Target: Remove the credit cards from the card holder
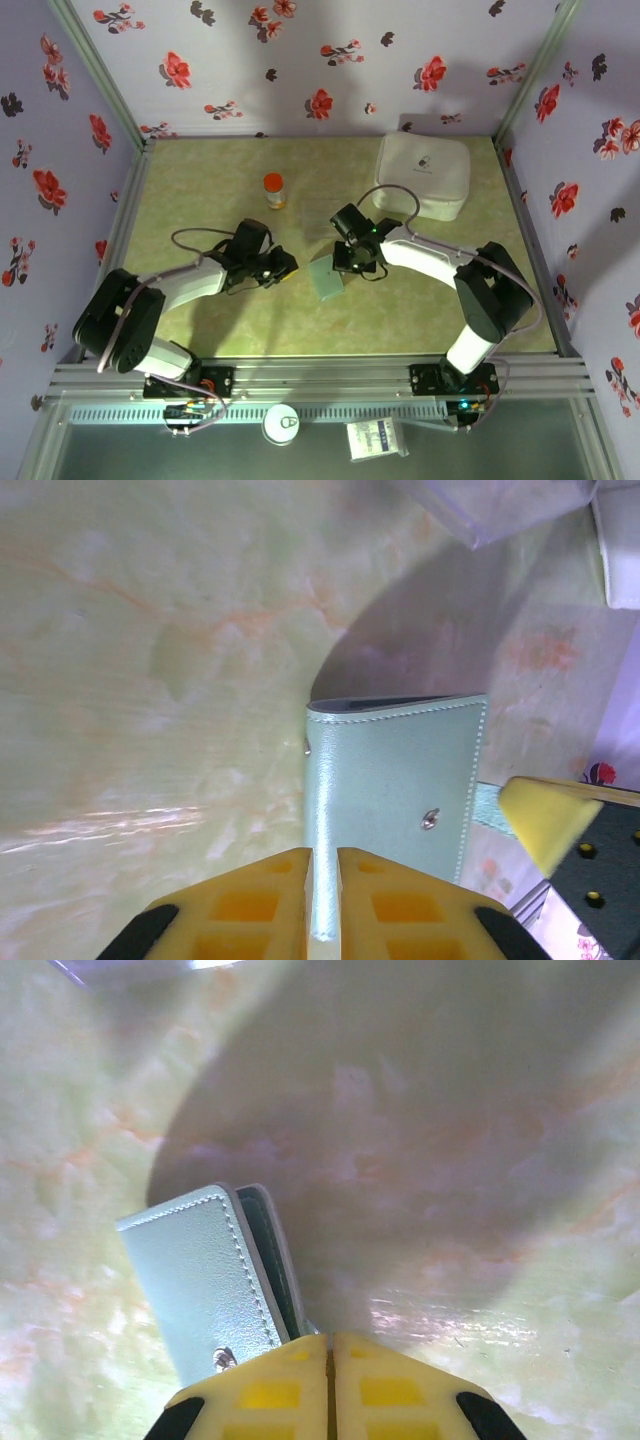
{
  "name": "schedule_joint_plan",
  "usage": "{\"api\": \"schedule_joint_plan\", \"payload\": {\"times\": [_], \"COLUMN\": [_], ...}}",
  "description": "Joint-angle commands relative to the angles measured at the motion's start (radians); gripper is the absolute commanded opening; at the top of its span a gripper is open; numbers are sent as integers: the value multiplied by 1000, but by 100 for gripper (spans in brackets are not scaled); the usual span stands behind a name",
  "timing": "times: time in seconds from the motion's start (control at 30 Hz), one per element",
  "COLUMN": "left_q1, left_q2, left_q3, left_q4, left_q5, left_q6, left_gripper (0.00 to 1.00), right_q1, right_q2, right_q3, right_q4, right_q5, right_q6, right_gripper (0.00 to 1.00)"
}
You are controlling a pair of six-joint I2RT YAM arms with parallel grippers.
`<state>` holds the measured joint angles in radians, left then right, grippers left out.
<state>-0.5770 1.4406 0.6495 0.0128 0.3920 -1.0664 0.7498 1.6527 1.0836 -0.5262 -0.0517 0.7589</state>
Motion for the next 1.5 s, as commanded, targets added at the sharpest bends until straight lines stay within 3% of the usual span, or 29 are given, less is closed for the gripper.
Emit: {"api": "schedule_joint_plan", "payload": {"times": [0.0,0.6,0.97,1.2,1.47], "left_q1": [35,80,82,77,7], "left_q2": [-46,-114,-137,-93,27], "left_q3": [-36,-90,-93,-83,-4], "left_q4": [-75,-83,-94,-71,-52], "left_q5": [-18,19,25,45,51], "left_q6": [51,89,100,105,103], "left_gripper": [13,14,14,14,9], "right_q1": [13,112,152,152,126], "right_q2": [-28,-74,-35,-62,-103], "right_q3": [38,143,209,201,125], "right_q4": [-54,-142,-136,-153,-208], "right_q5": [41,123,96,114,189], "right_q6": [13,83,49,25,13], "right_gripper": [0,0,0,0,0]}}
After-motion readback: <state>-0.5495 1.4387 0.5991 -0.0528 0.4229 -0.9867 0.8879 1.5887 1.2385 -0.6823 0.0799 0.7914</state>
